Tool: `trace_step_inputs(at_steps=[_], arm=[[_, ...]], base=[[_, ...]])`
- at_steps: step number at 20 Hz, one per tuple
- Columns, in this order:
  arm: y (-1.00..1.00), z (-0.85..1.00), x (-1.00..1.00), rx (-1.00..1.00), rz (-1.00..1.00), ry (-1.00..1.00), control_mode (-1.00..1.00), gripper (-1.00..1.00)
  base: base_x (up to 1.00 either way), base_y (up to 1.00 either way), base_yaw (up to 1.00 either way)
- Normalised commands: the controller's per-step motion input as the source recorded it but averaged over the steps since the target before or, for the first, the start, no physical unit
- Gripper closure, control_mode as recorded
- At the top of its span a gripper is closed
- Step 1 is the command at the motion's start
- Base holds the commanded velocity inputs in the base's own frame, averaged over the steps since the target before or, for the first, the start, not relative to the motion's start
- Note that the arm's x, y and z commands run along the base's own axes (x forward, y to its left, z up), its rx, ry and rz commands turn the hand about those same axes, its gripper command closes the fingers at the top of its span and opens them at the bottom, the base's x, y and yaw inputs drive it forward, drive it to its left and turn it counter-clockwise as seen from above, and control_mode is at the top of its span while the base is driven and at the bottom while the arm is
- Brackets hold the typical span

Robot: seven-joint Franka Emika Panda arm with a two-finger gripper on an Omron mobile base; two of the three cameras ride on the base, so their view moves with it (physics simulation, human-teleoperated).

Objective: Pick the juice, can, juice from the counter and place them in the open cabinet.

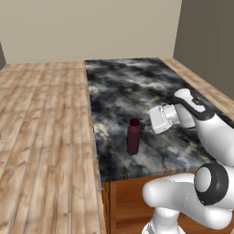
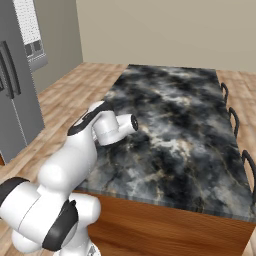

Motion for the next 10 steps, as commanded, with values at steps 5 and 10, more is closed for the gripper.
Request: trace_step_inputs(at_steps=[5,10], arm=[[0.0,-0.04,0.05,0.0,0.0,0.0,-1.0,-1.0],[-0.02,-0.05,0.09,0.0,0.0,0.0,-1.0,-1.0]], base=[[0.0,0.0,0.0],[0.0,0.0,0.0]])
